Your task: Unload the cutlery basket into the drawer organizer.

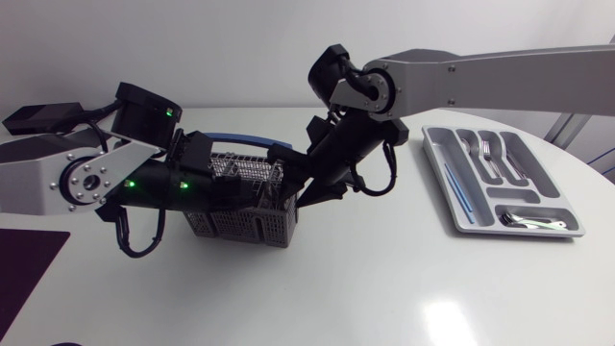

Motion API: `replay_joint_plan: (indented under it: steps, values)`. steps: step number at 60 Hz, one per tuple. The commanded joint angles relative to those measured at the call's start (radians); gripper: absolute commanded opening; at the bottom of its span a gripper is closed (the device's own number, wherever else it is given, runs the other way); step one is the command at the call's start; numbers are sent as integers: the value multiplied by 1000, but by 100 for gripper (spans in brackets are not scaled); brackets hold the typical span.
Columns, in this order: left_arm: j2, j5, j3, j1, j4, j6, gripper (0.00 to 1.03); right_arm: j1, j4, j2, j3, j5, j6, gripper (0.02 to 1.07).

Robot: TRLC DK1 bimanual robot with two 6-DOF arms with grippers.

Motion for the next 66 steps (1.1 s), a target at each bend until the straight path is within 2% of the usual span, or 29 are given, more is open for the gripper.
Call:
replay_joint_plan:
  steps: [1, 4, 20, 24, 37, 42, 64, 66]
  values:
    - [-19, 19, -33, 16, 10, 30, 28, 14, 4, 26, 31, 17, 33, 50]
    - [-21, 22, -36, 20, 10, 33, 28, 12, 12, 26, 33, 23, 36, 48]
    - [-21, 31, -39, 26, 11, 35, 28, 23, 21, 33, 42, 71, 38, 48]
    - [-21, 31, -39, 26, 11, 37, 28, 25, 26, 33, 42, 88, 38, 44]
    - [-31, 33, -40, 26, 11, 37, 28, 37, 30, 38, 44, 129, 21, 44]
    - [-31, 34, -42, 26, 11, 38, 28, 41, 32, 38, 42, 142, 12, 38]
    - [-31, 54, -72, 25, 39, 38, 28, 58, 32, 36, 41, 175, -11, 38]
    - [-33, 62, -77, 23, 42, 40, 28, 61, 36, 36, 39, 177, -13, 34]
